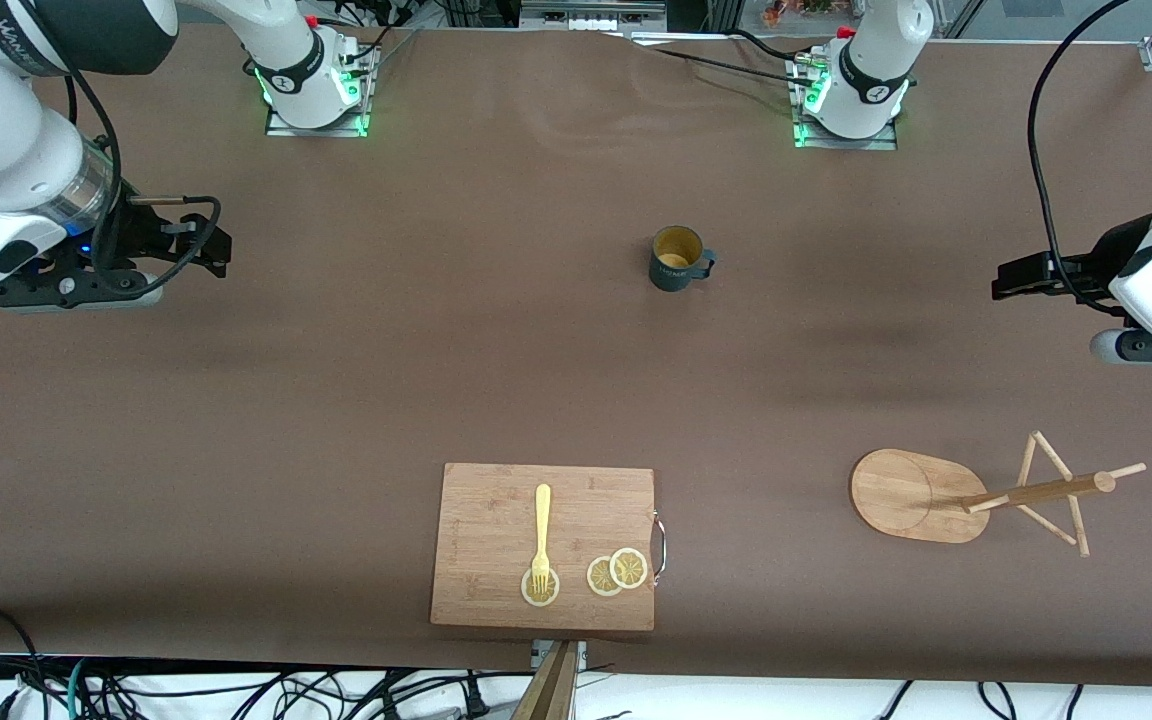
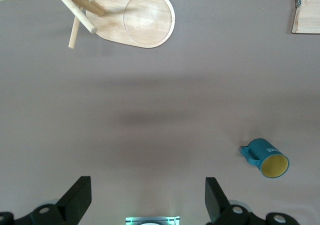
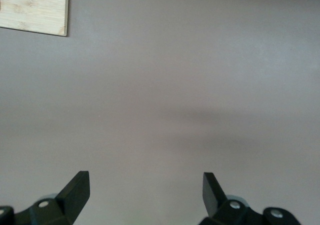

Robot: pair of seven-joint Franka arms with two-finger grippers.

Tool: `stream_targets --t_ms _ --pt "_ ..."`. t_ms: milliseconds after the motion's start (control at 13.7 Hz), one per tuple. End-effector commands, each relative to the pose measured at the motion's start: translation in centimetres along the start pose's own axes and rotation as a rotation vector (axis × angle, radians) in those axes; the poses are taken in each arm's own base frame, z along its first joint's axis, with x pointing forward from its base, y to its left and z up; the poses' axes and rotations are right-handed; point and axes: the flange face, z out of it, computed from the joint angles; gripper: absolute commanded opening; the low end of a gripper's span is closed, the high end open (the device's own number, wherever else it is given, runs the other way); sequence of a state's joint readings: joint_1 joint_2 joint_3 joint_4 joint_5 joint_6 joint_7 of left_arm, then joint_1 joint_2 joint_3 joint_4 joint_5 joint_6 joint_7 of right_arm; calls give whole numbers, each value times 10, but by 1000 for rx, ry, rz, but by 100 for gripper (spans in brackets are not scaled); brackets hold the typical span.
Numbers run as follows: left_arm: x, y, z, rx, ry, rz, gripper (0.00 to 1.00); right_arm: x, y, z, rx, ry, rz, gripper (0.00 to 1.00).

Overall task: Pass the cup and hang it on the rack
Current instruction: 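Move the left gripper toward the mug handle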

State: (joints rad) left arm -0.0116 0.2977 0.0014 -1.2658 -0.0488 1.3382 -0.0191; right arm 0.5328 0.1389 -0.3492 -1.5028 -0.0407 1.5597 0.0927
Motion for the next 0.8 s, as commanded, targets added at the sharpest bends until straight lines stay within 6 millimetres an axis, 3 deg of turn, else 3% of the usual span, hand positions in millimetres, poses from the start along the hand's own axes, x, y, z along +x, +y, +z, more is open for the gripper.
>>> stream_targets --t_ms 0,146,583,728 --pt "1 -6 -2 -18 -6 -3 100 0 -1 -2 5 -16 37 100" --pt "3 -3 5 -19 -21 4 100 -4 -3 -1 16 -46 33 100" --pt "32 32 58 -31 -115 110 100 -6 -4 -4 24 -45 29 100" --pt "38 40 78 -29 -150 169 100 -3 8 -1 38 -47 44 100"
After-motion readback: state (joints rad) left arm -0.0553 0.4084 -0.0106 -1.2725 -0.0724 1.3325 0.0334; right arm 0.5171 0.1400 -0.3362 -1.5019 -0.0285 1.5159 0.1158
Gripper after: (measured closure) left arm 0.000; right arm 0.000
